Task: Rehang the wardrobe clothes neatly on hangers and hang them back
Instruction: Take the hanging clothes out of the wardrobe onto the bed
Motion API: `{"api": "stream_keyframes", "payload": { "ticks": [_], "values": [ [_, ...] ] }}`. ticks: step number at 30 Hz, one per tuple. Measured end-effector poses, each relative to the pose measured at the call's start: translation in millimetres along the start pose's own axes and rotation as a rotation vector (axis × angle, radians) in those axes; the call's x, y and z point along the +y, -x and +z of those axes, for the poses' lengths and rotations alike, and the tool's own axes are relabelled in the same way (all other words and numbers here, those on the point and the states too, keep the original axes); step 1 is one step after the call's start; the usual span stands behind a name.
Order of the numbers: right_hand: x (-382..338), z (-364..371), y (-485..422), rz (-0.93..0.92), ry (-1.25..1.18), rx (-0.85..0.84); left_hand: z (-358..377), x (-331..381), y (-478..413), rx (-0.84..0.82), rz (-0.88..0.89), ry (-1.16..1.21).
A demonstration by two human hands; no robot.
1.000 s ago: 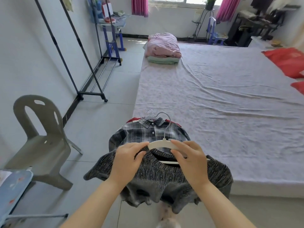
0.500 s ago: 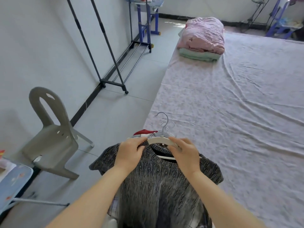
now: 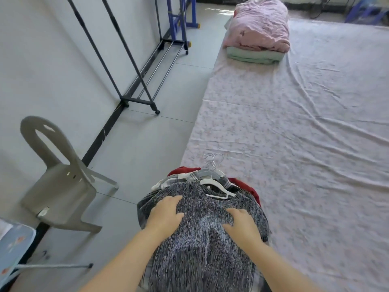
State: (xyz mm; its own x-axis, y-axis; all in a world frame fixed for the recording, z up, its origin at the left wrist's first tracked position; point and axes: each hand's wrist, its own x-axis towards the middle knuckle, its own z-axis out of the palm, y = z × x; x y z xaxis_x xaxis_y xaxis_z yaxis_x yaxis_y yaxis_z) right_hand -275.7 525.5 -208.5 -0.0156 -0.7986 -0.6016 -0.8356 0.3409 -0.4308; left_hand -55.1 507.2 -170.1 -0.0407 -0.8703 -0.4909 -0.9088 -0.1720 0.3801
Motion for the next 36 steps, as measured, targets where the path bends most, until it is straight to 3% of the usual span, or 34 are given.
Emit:
{"api": "stream_keyframes", "payload": {
  "ticks": [8,18,29,36],
  "values": [
    [10.6,5.9,53.6,0.198,-0.05,0.088,-10.0,23.2,-1.0,-0.194,0.214,-0.205],
    [23.4,82.6,222.1,0.655,-0.282,0.459,14.4,68.0,47.7,-0.281,0.848,-0.613],
    [-5.5,290.9,484.1,1.36,-0.646,0.742,123.1,108.2,278.0,-0.516,1.637,-0.967],
    [-90.3,450.2,631.5,1.716,-0.894,0.863,193.4,29.5,495.1,-0.632,2.086,-1.099]
  ]
}}
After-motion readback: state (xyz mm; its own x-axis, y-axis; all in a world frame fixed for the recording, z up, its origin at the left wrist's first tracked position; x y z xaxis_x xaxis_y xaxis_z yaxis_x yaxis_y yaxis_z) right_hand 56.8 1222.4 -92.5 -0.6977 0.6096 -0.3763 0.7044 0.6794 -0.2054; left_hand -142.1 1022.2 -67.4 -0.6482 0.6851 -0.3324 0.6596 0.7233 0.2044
